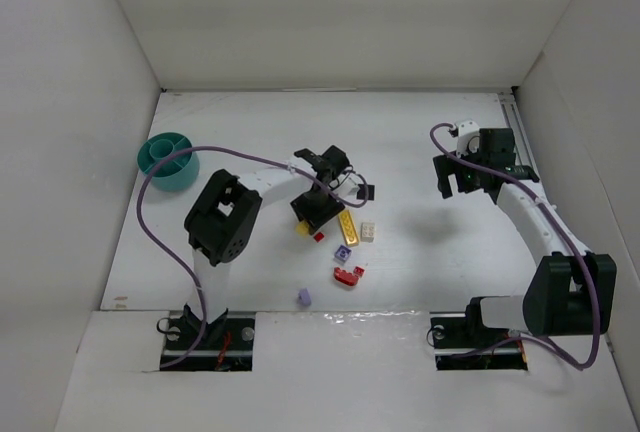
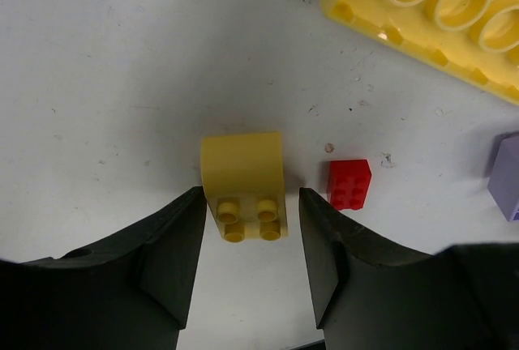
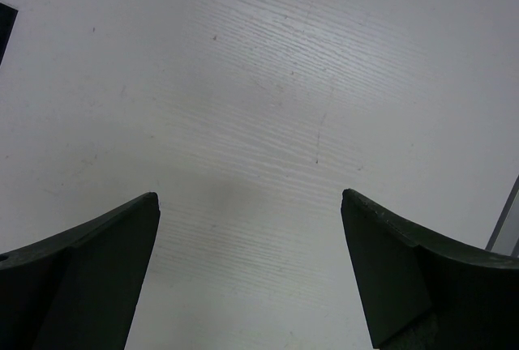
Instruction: Sort the legos into containers by color
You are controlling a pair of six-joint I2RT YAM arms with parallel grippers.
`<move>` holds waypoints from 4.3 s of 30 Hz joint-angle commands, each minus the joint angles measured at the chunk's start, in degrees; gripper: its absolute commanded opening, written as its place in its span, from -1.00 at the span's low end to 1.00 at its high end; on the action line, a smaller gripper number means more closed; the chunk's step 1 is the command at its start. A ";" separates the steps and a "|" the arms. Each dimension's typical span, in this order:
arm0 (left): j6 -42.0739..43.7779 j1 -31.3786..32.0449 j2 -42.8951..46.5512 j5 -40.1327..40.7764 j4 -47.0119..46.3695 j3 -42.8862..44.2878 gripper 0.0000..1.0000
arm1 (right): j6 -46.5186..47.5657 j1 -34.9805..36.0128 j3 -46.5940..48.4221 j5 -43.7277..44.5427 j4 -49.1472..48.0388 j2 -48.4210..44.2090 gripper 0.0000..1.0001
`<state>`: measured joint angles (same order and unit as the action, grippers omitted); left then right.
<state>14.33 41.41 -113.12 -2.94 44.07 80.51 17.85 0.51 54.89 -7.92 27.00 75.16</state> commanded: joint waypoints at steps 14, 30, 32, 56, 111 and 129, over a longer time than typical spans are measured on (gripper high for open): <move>1.75 -0.01 -3.25 -0.40 3.56 3.96 -0.25 | 0.35 0.54 1.00 0.36 -1.87 0.52 0.96; -2.99 -21.09 31.79 -10.60 -15.04 -6.49 -1.00 | -1.41 1.67 9.70 -3.15 -2.39 4.99 0.94; -3.60 -25.05 41.98 -6.85 -23.01 -10.70 -1.00 | -1.41 2.82 11.72 -3.15 -2.39 6.75 0.94; 4.04 -65.38 38.68 -15.07 -18.49 -10.03 -1.00 | -2.46 8.98 18.32 -1.92 -4.24 15.28 0.94; -5.45 -70.59 34.03 -21.49 -56.64 -28.65 -1.00 | -6.95 7.04 23.94 -6.32 -5.82 22.76 0.94; -5.45 -68.30 29.98 -19.91 -59.46 -29.71 -0.79 | -7.48 7.04 23.94 -6.84 -5.82 23.28 0.94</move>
<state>9.47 -26.85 -82.87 -23.14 -12.29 51.33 10.70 7.20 76.14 -13.76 23.49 98.08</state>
